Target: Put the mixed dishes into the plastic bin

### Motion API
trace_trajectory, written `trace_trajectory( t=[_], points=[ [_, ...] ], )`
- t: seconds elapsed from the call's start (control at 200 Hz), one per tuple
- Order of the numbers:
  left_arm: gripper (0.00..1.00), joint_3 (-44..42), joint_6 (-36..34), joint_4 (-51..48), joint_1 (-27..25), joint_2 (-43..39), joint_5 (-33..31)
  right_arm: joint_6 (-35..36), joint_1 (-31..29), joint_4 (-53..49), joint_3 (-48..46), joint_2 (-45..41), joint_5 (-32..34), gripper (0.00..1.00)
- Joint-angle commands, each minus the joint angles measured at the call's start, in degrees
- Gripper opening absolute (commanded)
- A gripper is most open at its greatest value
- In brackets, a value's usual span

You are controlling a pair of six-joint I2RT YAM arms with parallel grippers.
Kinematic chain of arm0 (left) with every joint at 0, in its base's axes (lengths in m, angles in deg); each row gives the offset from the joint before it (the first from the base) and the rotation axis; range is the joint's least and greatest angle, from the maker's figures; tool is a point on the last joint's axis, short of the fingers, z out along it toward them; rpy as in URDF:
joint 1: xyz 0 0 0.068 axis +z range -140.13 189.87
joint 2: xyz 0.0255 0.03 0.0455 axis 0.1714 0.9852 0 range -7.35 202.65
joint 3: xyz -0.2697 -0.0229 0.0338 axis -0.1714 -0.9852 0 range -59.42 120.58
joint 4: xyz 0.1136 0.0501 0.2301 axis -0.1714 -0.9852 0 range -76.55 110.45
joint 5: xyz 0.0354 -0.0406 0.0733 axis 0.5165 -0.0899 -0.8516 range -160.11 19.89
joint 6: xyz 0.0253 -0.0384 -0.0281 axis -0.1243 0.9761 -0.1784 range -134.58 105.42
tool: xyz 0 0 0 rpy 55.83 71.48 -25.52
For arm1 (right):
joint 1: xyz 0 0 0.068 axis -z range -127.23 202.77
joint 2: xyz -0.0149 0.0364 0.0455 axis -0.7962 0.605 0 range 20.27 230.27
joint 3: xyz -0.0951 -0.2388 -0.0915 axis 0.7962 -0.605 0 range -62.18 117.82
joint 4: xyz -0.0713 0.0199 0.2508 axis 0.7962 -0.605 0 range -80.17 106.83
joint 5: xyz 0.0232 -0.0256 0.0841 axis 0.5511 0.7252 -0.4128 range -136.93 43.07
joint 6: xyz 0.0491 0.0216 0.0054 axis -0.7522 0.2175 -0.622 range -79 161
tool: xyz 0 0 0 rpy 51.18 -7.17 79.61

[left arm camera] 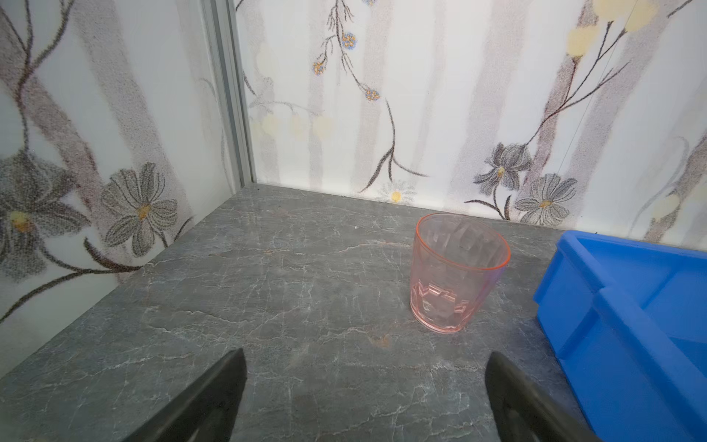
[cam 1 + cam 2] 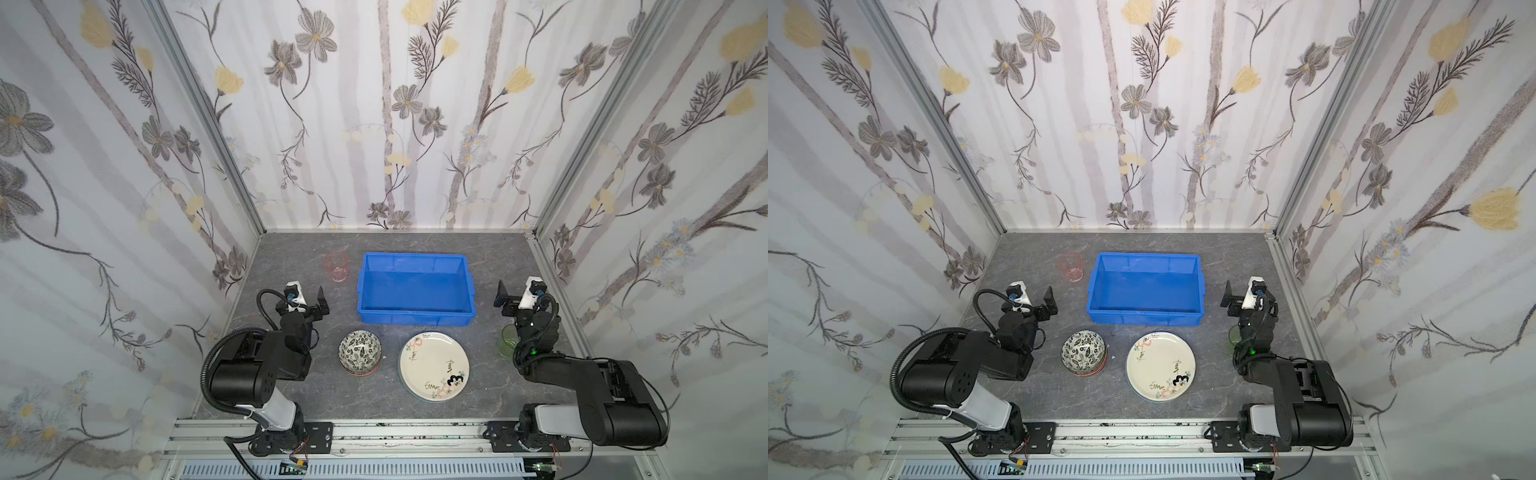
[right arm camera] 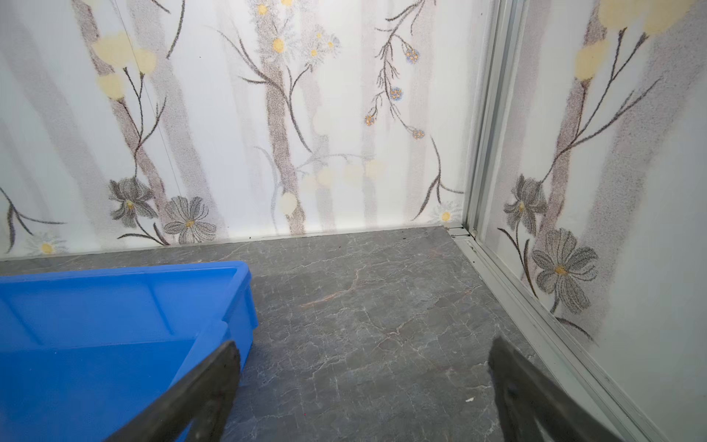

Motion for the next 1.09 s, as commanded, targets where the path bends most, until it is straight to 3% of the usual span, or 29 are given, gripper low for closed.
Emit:
trace_trajectory(
  t=[0.0, 0.575, 0.714, 0.799, 1.089],
  points=[
    [1.0, 0.33, -0.22, 0.54, 0.05, -0.06, 0.45, 0.65, 0.0, 1.62, 0.28, 0.09, -0.17, 1.0],
    [1.0, 0.34, -0.18, 0.42, 0.06, -0.06, 0.43, 0.64, -0.04, 1.66, 0.26, 0.09, -0.19, 1.0],
    [1.0, 0.39, 0.91, 0.37, 0.05, -0.1, -2.28, 0.65, 0.01, 1.62, 0.26, 0.09, -0.19, 1.0],
    [1.0, 0.63, 3.17, 0.28, 0.19, 0.13, -8.03, 0.64, -0.01, 1.65, 0.3, 0.09, -0.15, 1.0],
    [1.0, 0.56, 3.29, 0.09, 0.24, -0.08, -7.98, 0.62, 0.01, 1.67, 0.27, 0.09, -0.15, 1.0]
  ],
)
